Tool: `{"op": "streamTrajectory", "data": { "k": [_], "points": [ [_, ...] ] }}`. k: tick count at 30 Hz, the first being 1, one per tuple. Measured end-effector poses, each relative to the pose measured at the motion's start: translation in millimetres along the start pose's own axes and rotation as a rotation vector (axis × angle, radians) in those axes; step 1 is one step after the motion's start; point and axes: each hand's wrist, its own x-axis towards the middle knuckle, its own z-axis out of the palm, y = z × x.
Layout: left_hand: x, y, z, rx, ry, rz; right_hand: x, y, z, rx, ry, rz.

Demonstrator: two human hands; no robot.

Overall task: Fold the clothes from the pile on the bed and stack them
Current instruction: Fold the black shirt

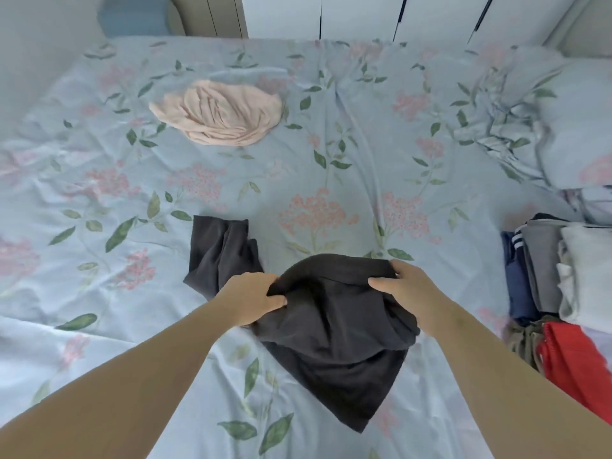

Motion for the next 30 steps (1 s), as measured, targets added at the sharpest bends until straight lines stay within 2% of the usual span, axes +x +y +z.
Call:
{"op": "streamTrajectory", "data": {
  "k": [9, 17, 21, 24, 27, 29, 30],
  "points": [
    [-85.7, 57.1, -155.4, 0.042, 0.143, 0.065, -98.8, -141.3, -48.4, -0.189, -0.043, -0.359],
    [-161.1, 106.8, -272.8, 0.158, 0.325, 0.168, -190.2, -252.2, -92.6, -0.181, 0.100, -0.647],
    [-177.9, 114.7, -295.7, 0.180, 0.407, 0.206, -221.4, -280.0, -98.0, -0.171, 0.131, -0.763],
    [-183.9, 110.6, -299.4, 0.167, 0.499, 0.211, -234.1, -288.4, -94.7, -0.233, 0.100, -0.783],
    [-187.0, 102.5, -296.1, 0.220, 0.483, 0.243, -237.4, -291.8, -90.2, -0.305, 0.086, -0.787],
    [-188.3, 97.1, -291.1, 0.209, 0.443, 0.256, -235.8, -295.7, -89.3, -0.461, 0.125, -0.785],
    [-189.0, 95.7, -288.7, 0.192, 0.430, 0.260, -234.2, -298.3, -90.5, -0.617, 0.172, -0.766]
  ]
}}
